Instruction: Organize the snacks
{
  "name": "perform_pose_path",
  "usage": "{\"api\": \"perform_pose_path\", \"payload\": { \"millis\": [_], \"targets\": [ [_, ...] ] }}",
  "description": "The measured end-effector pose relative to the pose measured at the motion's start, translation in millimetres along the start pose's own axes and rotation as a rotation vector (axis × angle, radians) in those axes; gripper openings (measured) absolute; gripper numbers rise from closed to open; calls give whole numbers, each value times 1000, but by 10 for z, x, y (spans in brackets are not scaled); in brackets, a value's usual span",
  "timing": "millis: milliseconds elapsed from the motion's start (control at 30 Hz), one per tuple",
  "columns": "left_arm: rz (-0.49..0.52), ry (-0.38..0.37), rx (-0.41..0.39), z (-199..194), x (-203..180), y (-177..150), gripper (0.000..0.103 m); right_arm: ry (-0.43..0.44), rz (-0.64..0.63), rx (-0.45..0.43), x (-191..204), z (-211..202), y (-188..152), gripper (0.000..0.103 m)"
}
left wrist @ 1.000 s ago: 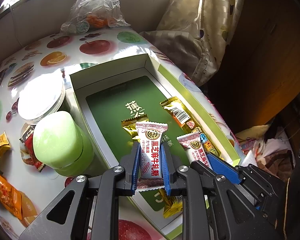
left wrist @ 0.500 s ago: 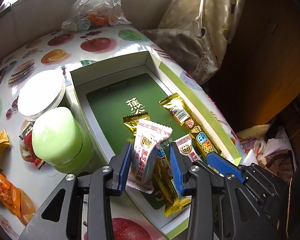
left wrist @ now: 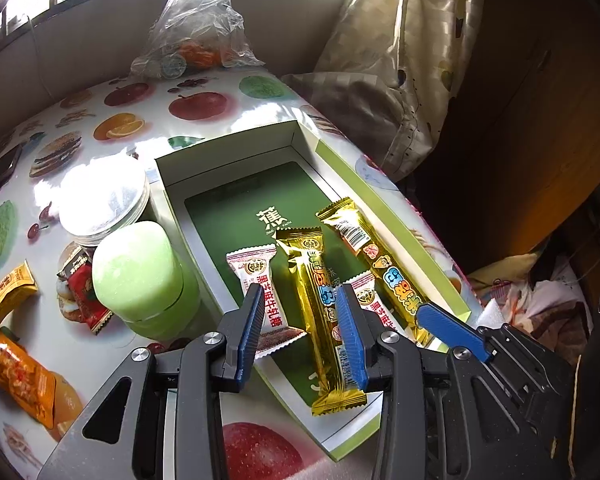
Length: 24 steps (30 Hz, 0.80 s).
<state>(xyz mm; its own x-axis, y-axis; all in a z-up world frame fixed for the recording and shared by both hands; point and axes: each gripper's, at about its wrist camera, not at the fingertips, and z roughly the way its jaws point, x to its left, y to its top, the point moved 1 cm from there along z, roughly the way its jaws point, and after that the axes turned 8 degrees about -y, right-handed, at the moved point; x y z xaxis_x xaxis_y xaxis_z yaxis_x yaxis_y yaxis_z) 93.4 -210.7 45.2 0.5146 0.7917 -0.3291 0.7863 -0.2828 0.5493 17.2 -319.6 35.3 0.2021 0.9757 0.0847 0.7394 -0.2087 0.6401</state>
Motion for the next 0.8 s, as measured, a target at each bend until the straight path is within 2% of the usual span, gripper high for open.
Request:
{"api": "perform_pose_path", "payload": {
  "millis": [200,800],
  "targets": [
    [15,20,-39,-185,-32,-50,39,-4,-7,-19,40,-99,-3,44],
    [22,85,-135,-719,71,-308,39,8,-41,-72,306,-402,-39,46]
  ]
}}
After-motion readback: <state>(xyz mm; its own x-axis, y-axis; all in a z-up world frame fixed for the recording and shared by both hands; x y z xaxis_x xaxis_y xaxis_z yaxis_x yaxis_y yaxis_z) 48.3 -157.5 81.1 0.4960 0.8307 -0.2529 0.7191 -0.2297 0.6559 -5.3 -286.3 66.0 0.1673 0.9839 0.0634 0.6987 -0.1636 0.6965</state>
